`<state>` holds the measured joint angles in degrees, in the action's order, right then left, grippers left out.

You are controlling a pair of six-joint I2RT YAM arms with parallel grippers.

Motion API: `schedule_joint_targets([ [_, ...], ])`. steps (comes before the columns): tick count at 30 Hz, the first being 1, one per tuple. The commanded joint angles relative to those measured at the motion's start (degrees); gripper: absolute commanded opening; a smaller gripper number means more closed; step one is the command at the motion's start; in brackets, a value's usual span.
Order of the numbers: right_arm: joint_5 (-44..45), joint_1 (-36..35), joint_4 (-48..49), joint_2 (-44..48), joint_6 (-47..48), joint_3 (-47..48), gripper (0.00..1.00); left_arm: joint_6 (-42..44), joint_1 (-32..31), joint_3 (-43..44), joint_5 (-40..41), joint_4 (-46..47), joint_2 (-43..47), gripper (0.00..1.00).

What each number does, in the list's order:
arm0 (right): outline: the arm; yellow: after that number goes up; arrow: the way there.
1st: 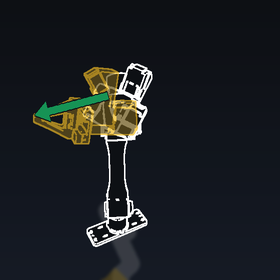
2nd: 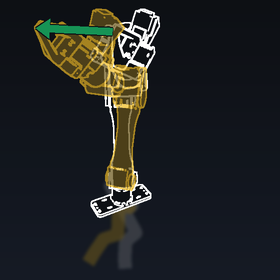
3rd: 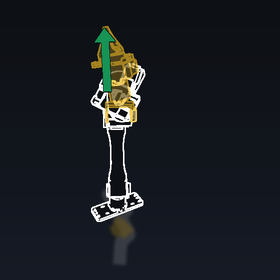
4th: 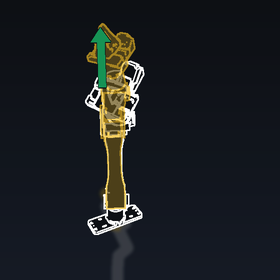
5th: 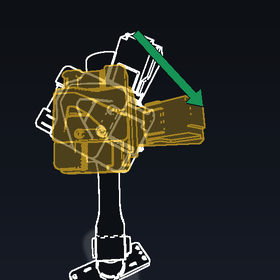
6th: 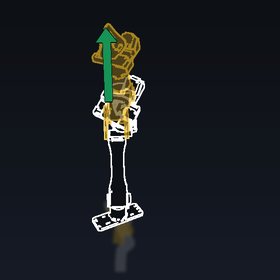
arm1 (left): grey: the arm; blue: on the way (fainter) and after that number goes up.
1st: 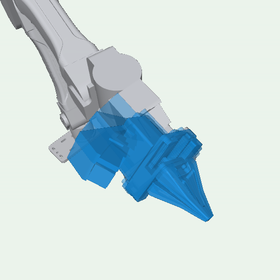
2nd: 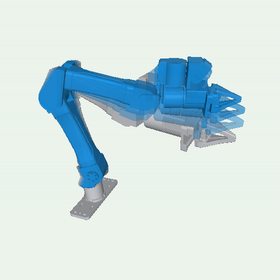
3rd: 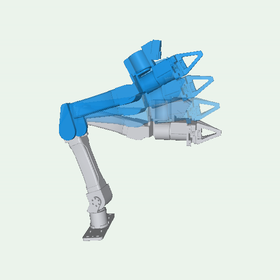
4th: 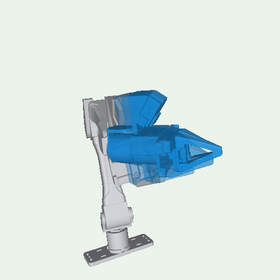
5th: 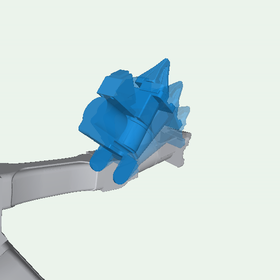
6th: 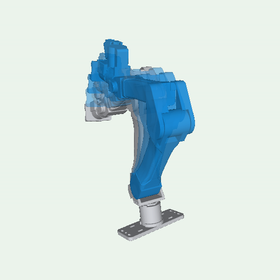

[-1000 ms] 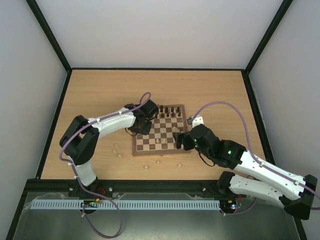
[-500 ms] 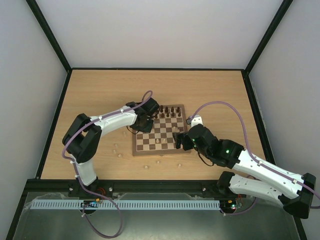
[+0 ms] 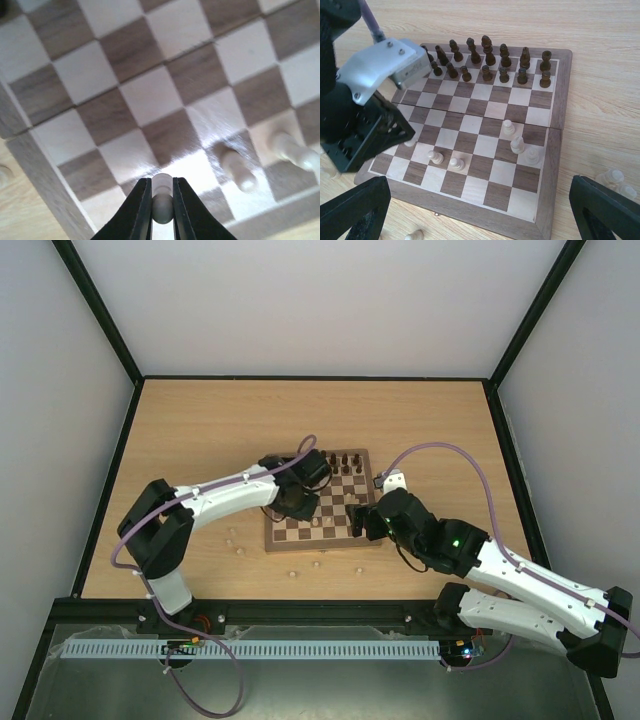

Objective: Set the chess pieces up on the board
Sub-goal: Pick up the chess piece from the chessboard, then place the chess piece on the chessboard.

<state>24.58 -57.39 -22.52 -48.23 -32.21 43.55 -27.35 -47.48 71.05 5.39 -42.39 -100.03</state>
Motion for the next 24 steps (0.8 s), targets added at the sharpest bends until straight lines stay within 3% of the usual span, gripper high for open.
schedule_joint_targets([
  [1, 2.03, -0.1, -1.88, 0.77, -0.66, -0.04, 0.99, -2.36, -3.16, 0.05, -1.95, -2.44, 1.77, 0.08],
  [7, 2.48, -0.1, -1.92, 0.85, -0.8, -0.13, 0.99, -4.12, -5.62, -0.49, -0.7, -2.78, 1.61, 0.09],
  [24, 2.27, -0.1, -1.61, 0.37, -0.66, -0.26, 0.99, -4.07, -5.12, -0.19, 1.38, 0.1, -0.92, 0.11],
])
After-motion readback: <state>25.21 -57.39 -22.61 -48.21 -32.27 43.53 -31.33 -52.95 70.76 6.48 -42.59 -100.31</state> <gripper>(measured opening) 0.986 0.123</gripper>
